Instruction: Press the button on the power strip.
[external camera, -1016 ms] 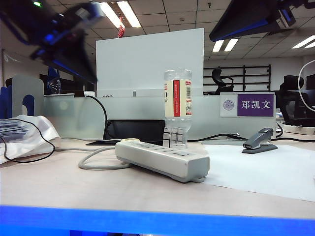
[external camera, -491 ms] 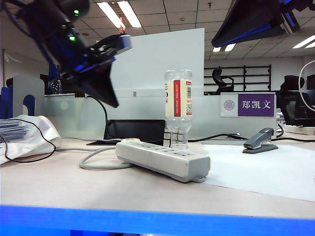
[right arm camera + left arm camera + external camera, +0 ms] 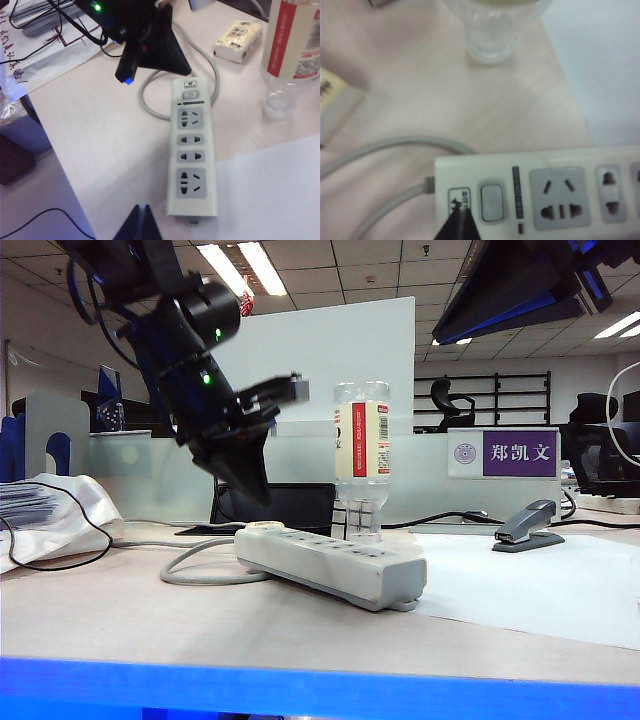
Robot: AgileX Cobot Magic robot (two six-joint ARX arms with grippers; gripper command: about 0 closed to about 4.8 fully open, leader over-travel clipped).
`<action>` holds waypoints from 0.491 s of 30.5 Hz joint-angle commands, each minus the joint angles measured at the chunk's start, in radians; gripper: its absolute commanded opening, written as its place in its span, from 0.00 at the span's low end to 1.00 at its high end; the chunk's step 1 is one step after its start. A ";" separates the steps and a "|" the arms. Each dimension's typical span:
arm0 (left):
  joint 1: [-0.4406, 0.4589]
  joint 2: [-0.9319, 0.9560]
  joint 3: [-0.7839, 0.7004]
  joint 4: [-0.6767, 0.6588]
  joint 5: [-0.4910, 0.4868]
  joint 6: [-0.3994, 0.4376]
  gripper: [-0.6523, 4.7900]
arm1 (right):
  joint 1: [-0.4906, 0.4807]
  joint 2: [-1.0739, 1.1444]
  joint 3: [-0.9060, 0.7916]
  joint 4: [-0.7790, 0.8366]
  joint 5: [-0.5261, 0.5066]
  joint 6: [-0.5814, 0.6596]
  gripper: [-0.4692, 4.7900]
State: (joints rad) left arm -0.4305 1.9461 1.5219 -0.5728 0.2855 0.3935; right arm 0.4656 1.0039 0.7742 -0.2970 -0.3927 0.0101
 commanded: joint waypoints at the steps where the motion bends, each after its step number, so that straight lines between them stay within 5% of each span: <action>1: -0.009 0.035 0.055 -0.064 -0.022 0.024 0.11 | 0.000 -0.001 0.003 0.010 -0.002 0.002 0.10; 15: -0.036 0.050 0.183 -0.181 -0.039 0.047 0.11 | 0.000 0.000 0.002 0.018 -0.002 0.001 0.10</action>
State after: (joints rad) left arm -0.4648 1.9938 1.7020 -0.7403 0.2455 0.4343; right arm 0.4656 1.0061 0.7734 -0.2958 -0.3927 0.0097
